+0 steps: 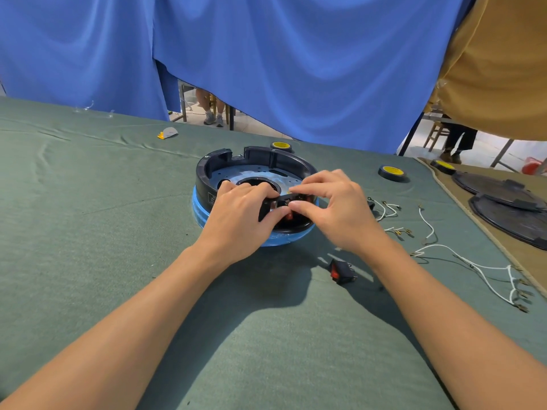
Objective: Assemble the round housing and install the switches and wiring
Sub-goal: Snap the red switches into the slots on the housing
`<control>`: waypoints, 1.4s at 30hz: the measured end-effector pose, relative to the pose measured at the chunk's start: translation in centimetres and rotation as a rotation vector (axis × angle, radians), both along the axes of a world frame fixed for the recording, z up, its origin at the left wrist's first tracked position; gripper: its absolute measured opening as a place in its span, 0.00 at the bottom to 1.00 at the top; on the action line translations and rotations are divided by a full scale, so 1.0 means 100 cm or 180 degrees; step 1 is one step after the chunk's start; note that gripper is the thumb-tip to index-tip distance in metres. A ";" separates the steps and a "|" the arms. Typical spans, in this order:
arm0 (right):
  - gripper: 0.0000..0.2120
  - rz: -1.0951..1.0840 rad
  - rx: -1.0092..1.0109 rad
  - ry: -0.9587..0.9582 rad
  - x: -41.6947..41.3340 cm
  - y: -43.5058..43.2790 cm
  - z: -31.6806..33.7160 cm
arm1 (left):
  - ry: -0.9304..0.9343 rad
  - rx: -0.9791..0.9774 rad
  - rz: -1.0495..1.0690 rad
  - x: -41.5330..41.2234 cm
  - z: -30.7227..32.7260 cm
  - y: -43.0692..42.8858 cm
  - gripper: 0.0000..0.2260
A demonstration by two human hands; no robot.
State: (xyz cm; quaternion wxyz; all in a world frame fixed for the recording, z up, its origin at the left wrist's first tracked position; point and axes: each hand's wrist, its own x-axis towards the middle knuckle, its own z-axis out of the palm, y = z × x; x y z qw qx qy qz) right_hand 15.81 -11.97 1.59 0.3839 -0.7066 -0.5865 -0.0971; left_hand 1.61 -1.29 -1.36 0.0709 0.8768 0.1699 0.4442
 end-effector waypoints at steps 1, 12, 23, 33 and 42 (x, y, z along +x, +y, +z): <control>0.11 0.0038 -0.0082 0.0021 0.002 0.000 0.001 | -0.0031 -0.0027 -0.0010 0.000 0.000 0.000 0.12; 0.05 0.0508 -0.0722 0.0722 0.015 0.016 0.022 | -0.0325 -0.0360 0.0083 0.006 0.001 0.002 0.08; 0.03 0.0453 -0.1041 0.0620 0.018 0.019 0.033 | -0.0070 -0.0150 0.0141 0.002 -0.002 0.000 0.17; 0.08 0.0595 -0.0759 0.0732 0.038 0.010 0.015 | 0.0039 -0.0011 0.0272 0.004 -0.002 0.001 0.19; 0.07 0.0358 -0.0555 0.0256 0.035 0.013 0.015 | 0.0056 -0.0119 0.0245 0.007 -0.001 0.004 0.19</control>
